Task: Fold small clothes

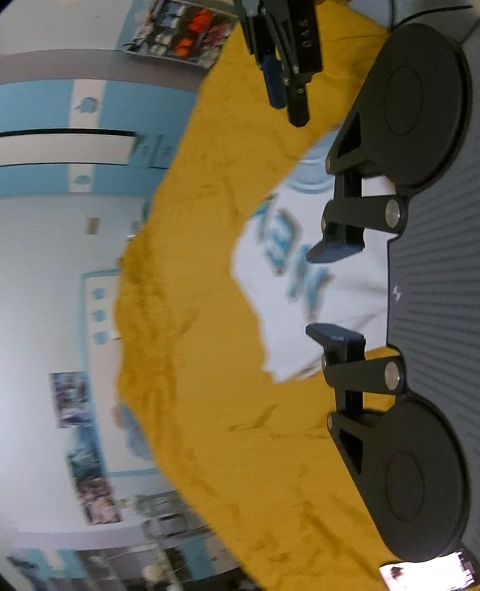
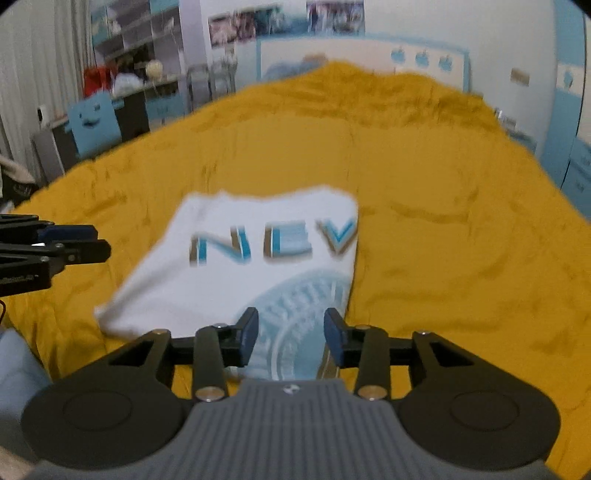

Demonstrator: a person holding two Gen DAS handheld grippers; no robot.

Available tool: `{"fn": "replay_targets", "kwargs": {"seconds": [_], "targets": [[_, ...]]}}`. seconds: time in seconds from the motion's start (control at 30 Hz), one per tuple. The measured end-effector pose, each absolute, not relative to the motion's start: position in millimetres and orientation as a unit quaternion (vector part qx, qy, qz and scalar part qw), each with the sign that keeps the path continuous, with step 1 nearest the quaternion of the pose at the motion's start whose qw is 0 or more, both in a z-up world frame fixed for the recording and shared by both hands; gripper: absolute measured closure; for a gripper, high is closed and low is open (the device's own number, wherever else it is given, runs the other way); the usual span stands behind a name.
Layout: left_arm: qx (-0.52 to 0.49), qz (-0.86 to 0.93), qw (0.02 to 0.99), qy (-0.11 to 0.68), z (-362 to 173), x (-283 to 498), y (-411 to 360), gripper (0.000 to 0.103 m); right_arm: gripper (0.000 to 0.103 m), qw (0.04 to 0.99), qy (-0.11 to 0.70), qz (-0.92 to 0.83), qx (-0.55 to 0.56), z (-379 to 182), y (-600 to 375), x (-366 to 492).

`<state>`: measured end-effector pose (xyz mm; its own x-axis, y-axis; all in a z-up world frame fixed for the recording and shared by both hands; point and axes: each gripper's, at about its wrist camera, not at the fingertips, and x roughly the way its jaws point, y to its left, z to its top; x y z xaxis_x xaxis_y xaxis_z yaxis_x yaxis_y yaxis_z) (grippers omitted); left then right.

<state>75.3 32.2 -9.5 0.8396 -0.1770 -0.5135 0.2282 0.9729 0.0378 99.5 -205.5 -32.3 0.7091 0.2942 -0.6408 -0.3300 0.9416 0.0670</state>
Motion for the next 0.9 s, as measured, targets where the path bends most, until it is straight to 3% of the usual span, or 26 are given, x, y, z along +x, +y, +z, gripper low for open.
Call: {"fn": "replay_targets", "kwargs": {"seconds": [0.07, 0.13, 0.2, 0.27, 0.5, 0.9], "targets": [[0.051, -0.097, 0.964, 0.241, 0, 75, 25, 0.036, 0.046, 0.935, 0.316, 0.161, -0.021, -16, -205, 93], [0.050, -0.091, 0.971, 0.217, 7, 73, 19, 0.027, 0.037, 0.945, 0.289, 0.152, -0.013, -2, -206, 85], [0.051, -0.076, 0.976, 0.196, 12, 68, 13, 0.010, 0.030, 0.953, 0.266, 0.146, -0.006, 9, -207, 75], [0.056, -0.053, 0.980, 0.181, 13, 64, 6, 0.005, 0.022, 0.959, 0.246, 0.143, -0.005, 17, -208, 64], [0.071, 0.013, 0.984, 0.165, 11, 43, -11, 0.000, 0.021, 0.970, 0.217, 0.110, 0.007, 23, -204, 28], [0.030, 0.017, 0.961, 0.274, -23, 30, 4, 0.000, 0.021, 0.962, 0.252, 0.106, -0.004, -9, -183, -4]]}}
